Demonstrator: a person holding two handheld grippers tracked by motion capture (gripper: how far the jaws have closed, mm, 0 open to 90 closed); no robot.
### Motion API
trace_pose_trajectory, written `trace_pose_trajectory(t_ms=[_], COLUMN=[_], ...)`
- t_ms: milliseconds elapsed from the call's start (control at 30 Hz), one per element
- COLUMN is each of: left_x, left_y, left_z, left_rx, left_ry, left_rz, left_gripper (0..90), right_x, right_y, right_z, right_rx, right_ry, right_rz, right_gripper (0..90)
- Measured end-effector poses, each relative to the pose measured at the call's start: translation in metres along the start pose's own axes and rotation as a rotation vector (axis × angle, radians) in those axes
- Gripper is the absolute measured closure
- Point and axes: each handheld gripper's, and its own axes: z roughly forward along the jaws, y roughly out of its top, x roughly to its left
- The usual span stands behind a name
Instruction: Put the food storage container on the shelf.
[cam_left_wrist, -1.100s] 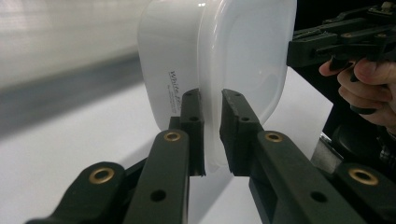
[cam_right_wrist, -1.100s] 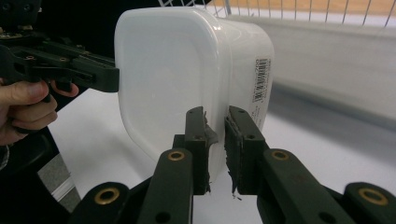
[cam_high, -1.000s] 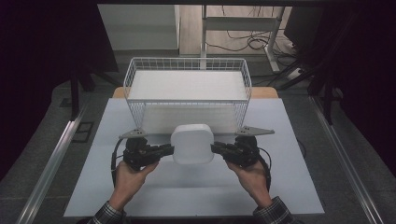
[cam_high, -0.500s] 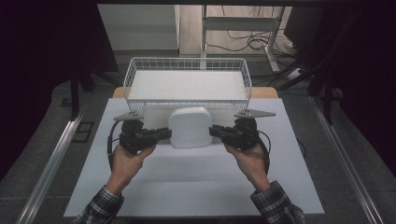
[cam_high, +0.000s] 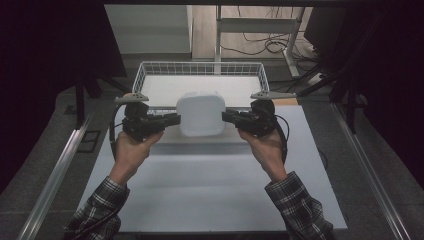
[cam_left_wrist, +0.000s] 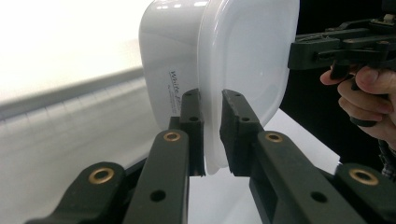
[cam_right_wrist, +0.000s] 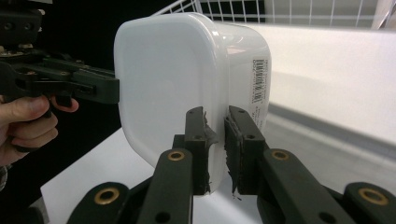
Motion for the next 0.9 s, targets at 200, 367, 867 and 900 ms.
trace_pose_trajectory(t_ms=[200,367,867,900], left_x=[0.005,0.012,0.04,0.042], left_y=[0.019,0.042,0.066,0.067], left_z=[0.001,0.005,0.03,0.031], left_rx=[-0.006,-0.01,0.03,0.027], left_ry=[0.008,0.019,0.036,0.033], left_rz=[-0.003,-0.004,-0.045,-0.048], left_gripper=[80.2,80.2,78.9,78.7], right_x=[-0.006,-0.013,-0.038,-0.039], right_y=[0.021,0.039,0.052,0.052], right_z=[0.006,0.011,0.035,0.036], right_rx=[-0.018,-0.03,-0.017,-0.019], right_ry=[-0.006,-0.025,-0.064,-0.067], right_rz=[0.001,0.002,0.081,0.085], right_gripper=[78.6,78.3,77.8,77.7])
